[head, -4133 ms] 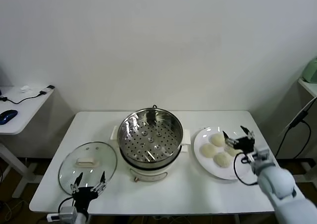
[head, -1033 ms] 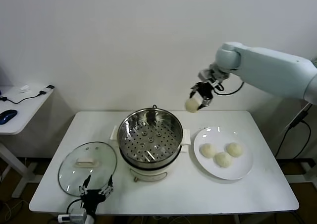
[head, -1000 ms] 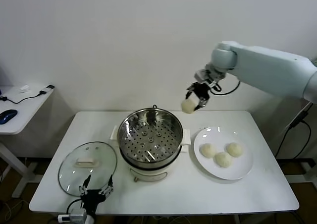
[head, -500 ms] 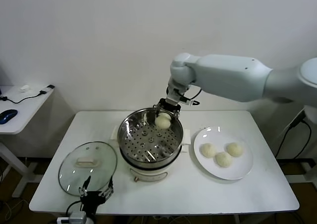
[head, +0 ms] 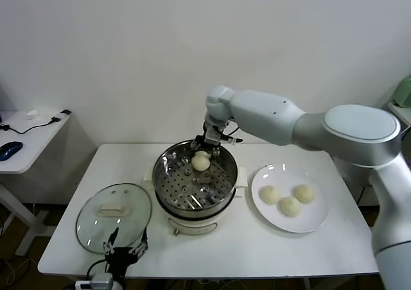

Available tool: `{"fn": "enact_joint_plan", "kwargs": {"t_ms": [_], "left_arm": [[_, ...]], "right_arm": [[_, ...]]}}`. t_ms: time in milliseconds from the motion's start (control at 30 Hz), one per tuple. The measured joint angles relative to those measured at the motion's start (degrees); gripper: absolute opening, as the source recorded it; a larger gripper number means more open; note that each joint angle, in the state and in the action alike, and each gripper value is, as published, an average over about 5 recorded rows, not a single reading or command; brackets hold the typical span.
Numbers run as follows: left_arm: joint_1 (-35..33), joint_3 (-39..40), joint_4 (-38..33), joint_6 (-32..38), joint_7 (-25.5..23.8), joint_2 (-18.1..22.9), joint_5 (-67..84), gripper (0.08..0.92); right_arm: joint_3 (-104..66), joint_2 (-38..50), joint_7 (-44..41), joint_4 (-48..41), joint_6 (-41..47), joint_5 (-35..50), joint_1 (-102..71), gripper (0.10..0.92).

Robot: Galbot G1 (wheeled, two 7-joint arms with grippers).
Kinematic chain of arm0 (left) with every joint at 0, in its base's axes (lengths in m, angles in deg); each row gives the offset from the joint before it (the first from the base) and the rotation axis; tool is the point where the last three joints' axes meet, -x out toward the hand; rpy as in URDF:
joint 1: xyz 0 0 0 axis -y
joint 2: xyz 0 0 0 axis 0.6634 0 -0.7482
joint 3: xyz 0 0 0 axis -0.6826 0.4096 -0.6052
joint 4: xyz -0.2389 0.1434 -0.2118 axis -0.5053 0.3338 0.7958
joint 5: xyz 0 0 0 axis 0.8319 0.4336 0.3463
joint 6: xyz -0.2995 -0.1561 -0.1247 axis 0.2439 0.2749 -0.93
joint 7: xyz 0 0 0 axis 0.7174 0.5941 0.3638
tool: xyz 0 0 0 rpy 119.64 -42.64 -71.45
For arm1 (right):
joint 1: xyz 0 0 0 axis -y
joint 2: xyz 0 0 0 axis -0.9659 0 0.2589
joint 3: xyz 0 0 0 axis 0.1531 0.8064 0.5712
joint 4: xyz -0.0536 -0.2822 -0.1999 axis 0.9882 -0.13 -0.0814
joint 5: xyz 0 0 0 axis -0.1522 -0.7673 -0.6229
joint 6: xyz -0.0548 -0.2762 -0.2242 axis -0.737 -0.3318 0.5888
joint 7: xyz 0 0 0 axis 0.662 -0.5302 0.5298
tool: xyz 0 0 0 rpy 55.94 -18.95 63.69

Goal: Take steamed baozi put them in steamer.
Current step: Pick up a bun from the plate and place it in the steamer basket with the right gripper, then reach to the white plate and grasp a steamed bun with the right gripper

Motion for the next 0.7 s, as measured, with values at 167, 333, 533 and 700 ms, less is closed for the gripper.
{"fn": "enact_joint_plan", "kwargs": {"t_ms": [167, 333, 533, 700], "left_arm": [[0.1, 0.0, 0.0, 0.0, 0.1, 0.0, 0.0, 0.823], [0.0, 0.2, 0.0, 0.1, 0.1, 0.1, 0.0, 0.823], [-0.3, 0.6, -0.4, 0.1, 0.1, 0.4, -0.5, 0.823], [-0.2, 0.9, -0.6, 0.0, 0.0, 0.6, -0.9, 0.823]], "right_arm": [[-0.7, -1.2, 1.5, -2.7, -1.7, -0.6, -1.1, 0.798], [-0.5, -1.0, 1.8, -2.8, -3.0, 0.4, -0.8, 0.821], [1.9, 1.7, -0.3, 1.3, -2.5, 6.8, 3.7, 0.823], [7.4, 6.9, -3.7, 7.6, 1.0, 17.2, 11.0, 0.822]]}}
